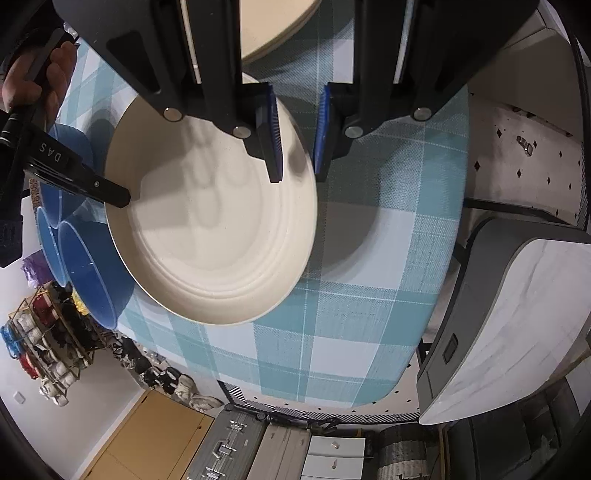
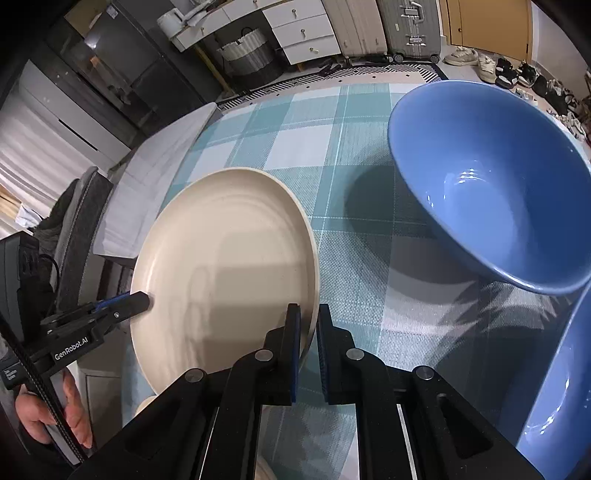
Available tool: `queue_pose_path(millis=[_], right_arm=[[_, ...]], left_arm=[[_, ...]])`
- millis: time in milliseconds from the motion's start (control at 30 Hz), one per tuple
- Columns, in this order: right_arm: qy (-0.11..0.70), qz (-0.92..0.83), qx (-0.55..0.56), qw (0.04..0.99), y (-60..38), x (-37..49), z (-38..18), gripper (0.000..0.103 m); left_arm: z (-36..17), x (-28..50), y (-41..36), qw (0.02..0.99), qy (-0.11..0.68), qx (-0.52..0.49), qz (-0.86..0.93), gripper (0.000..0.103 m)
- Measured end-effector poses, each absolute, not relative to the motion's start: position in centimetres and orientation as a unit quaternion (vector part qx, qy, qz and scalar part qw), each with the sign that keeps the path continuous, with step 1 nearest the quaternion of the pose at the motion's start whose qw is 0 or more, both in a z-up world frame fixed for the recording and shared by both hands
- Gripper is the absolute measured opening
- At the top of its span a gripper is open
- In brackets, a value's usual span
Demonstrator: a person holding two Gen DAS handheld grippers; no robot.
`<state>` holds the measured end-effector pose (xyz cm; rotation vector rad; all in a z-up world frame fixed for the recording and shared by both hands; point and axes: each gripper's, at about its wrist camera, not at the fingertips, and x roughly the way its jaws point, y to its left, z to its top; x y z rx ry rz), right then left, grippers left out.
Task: Organize plates and bowls
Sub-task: 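Carry the cream plate over the other cream plate with both tools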
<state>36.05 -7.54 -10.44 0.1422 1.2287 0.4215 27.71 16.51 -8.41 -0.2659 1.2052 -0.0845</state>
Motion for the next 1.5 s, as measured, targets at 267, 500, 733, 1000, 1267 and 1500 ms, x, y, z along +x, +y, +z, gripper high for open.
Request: queue_pose_path(millis=[267, 500, 733, 1000, 1267, 1500], right_arm=[[0.557, 0.207, 0.070, 0.802, -7.9, 34.2, -8.6, 0.009], [0.549, 0.220, 0.067, 0.804, -7.9, 31.4, -7.9, 0.009], [0.544, 0.231, 0.071, 0.803, -8.2, 28.0, -8.1, 0.009], [0.551, 0.240, 0.079, 0.795, -8.4, 23.9, -9.5, 0.009], [0.557, 0.240, 0.083, 0.790, -8.6, 21.3, -10.5, 0.009], [0.547, 0.237, 0.074, 0.800, -8.3, 19.5, -10.5, 0.009]], left_arm=[[-7.1, 26.0, 16.3, 0.822, 0.555, -0.120, -0.039, 0.014], [-5.7, 22.2, 16.1, 0.839, 0.529, -0.119, -0.033, 0.014], [-5.5, 18.4, 15.4, 0.849, 0.516, -0.108, -0.029, 0.014], [-6.6, 13.6, 15.1, 0.852, 0.511, -0.107, -0.025, 0.014], [-7.2, 11.2, 15.0, 0.854, 0.508, -0.110, -0.029, 0.014], [-7.9, 9.8, 14.9, 0.855, 0.506, -0.106, -0.026, 0.014]])
